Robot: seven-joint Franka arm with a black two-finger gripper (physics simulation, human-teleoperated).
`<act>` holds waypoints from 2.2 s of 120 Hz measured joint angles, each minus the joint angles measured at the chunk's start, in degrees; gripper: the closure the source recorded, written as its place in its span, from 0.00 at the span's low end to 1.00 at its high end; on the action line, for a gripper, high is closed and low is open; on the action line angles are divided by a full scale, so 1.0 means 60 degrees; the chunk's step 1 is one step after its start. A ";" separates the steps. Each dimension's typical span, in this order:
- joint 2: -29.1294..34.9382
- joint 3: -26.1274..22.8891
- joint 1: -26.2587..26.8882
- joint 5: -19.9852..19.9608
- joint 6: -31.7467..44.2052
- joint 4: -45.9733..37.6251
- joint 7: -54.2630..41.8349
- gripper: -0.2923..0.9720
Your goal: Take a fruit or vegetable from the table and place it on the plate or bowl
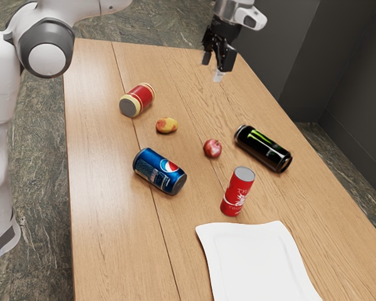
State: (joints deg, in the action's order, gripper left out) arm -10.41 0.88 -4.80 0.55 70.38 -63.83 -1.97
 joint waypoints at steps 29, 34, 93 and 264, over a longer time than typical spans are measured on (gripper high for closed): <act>0.0053 0.0018 -0.0008 -0.0056 0.0560 0.0085 -0.0082 0.23; 0.0432 0.0000 0.0011 -0.0059 0.0591 0.0306 -0.0091 0.23; 0.0028 0.1230 -0.1695 -0.0144 0.1160 0.0542 0.0079 0.23; 0.0929 0.1055 -0.1544 -0.0083 0.6399 -0.7447 0.0399 0.23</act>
State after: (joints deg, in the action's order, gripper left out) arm -4.84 7.21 -14.07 0.06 108.77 -108.51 0.43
